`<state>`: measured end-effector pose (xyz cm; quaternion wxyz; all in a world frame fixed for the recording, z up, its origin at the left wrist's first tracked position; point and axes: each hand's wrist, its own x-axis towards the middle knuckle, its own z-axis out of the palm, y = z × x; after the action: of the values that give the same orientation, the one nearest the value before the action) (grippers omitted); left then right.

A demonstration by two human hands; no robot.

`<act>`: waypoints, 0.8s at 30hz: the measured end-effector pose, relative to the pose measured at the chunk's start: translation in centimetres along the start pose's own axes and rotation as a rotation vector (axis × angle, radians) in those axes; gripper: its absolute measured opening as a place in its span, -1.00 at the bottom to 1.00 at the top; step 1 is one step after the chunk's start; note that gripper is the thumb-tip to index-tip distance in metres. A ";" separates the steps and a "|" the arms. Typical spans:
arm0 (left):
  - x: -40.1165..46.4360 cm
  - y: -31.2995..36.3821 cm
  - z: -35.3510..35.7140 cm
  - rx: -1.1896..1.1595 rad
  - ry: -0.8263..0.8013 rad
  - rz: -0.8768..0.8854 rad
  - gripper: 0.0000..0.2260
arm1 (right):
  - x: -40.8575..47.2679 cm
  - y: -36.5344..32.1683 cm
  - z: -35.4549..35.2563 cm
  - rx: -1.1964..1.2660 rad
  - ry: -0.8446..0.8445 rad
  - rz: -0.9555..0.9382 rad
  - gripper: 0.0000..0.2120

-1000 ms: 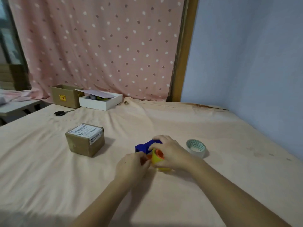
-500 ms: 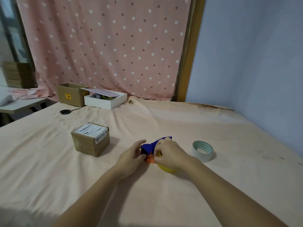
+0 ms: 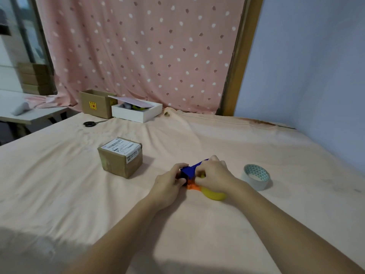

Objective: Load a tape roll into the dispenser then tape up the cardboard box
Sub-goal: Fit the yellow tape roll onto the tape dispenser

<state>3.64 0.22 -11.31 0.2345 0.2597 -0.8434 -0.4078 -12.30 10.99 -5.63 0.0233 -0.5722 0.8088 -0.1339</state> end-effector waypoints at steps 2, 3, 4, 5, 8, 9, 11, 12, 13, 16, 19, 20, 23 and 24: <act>0.0 0.0 0.1 -0.002 0.005 0.004 -0.58 | 0.0 0.2 0.2 0.050 -0.023 -0.013 -0.87; 0.1 0.0 0.1 -0.002 0.010 0.007 -0.57 | 0.0 0.4 0.4 0.064 -0.031 -0.019 -0.85; 0.1 0.0 0.1 -0.001 0.014 0.009 -0.57 | 0.1 0.6 0.6 0.077 -0.031 -0.020 -0.85; 0.1 0.0 0.1 -0.002 0.015 0.012 -0.57 | 0.3 0.8 0.8 0.091 -0.028 -0.015 -0.86; 0.2 -0.2 0.1 -0.006 0.005 0.009 -0.57 | 0.4 1.0 1.2 0.195 -0.039 -0.051 -0.84; 0.3 -0.2 0.1 -0.007 0.003 0.009 -0.57 | 0.4 0.9 1.3 0.219 -0.040 -0.064 -0.83; 0.3 -0.2 0.2 -0.010 0.009 0.007 -0.58 | 0.4 0.8 1.2 0.224 -0.022 -0.074 -0.78; 0.2 -0.2 0.2 -0.011 0.011 0.006 -0.58 | 0.5 0.9 1.2 0.219 -0.013 -0.075 -0.76; 0.3 -0.2 0.2 -0.010 0.011 0.006 -0.58 | 0.5 0.8 1.3 0.220 -0.003 -0.072 -0.75; 0.3 -0.1 0.1 -0.004 0.013 0.003 -0.58 | 0.4 0.9 1.5 0.220 0.036 -0.061 -0.72; 0.4 -0.1 0.1 -0.006 0.015 0.013 -0.58 | 0.3 0.8 1.6 0.239 0.067 -0.068 -0.74; 0.4 -0.1 0.1 -0.005 0.015 0.013 -0.59 | 0.2 0.7 1.6 0.238 0.075 -0.069 -0.75; 0.6 -0.1 -0.2 -0.014 0.008 0.026 -0.59 | 0.1 0.6 1.6 0.266 0.100 -0.063 -0.80; 0.6 -0.1 -0.2 -0.019 0.004 0.027 -0.59 | 0.1 0.6 1.5 0.275 0.107 -0.061 -0.82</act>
<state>3.37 -0.30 -11.17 0.2441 0.2470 -0.8423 -0.4122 -12.60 10.82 -7.25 0.0543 -0.5801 0.7650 -0.2743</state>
